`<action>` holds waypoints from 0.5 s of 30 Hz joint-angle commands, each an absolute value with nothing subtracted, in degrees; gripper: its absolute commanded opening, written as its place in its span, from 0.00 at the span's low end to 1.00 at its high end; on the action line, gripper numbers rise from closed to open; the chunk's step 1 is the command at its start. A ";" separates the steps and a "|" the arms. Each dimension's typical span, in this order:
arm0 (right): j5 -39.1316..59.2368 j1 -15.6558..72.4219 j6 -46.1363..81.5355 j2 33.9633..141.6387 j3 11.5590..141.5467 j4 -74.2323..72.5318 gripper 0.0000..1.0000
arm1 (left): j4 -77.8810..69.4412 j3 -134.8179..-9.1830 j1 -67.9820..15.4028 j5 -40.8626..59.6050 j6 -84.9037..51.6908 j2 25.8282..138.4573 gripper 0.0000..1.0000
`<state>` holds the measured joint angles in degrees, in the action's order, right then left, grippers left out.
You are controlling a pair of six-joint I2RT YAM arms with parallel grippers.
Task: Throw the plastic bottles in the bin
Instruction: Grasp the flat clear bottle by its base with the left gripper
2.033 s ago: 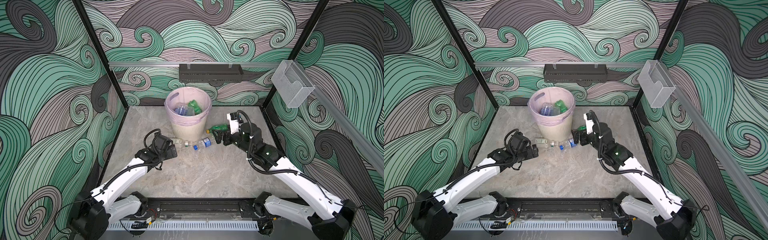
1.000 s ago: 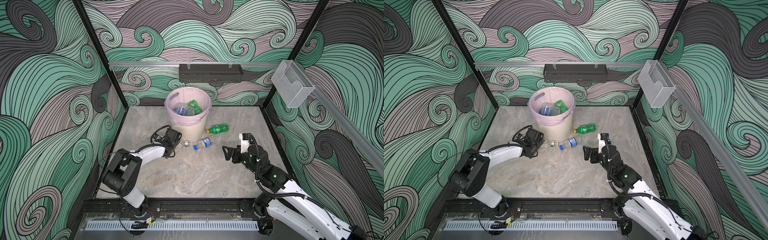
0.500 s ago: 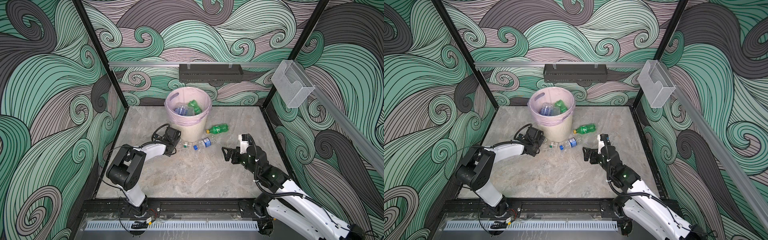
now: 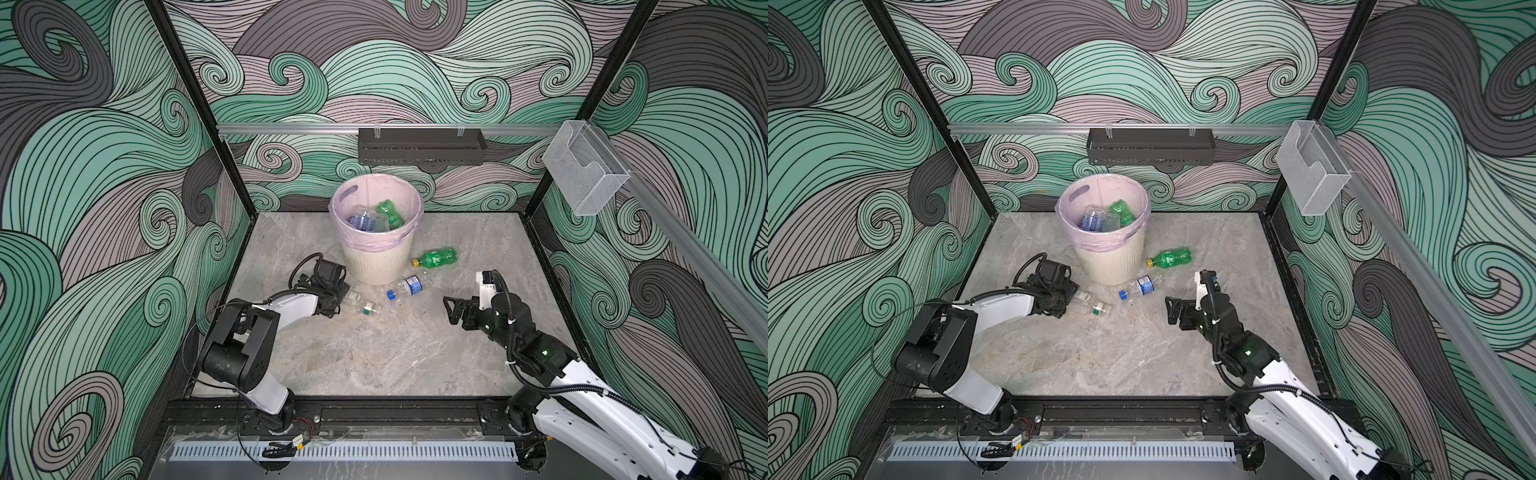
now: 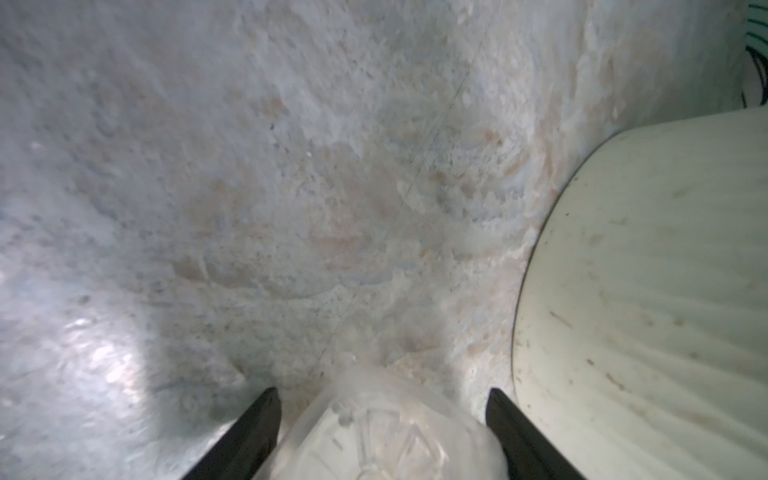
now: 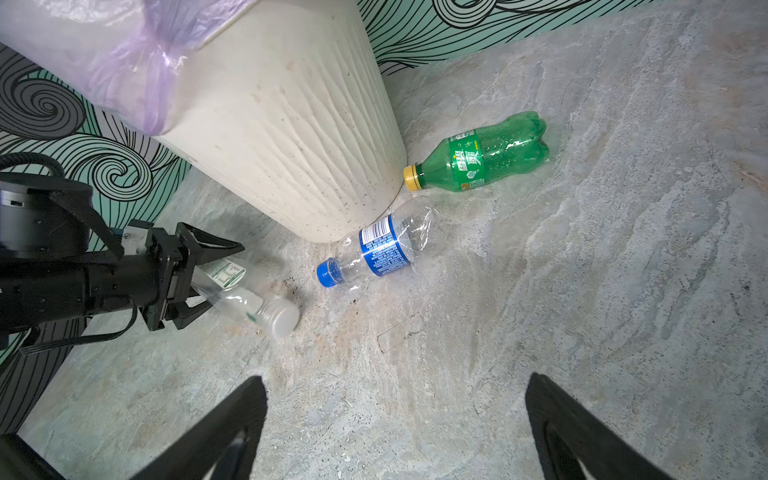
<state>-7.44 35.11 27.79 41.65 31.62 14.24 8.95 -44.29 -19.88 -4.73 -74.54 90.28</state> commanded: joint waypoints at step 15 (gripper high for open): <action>-6.61 34.95 29.25 41.57 31.32 13.80 0.97 | 26.86 -43.60 -19.17 4.09 -49.83 76.20 0.47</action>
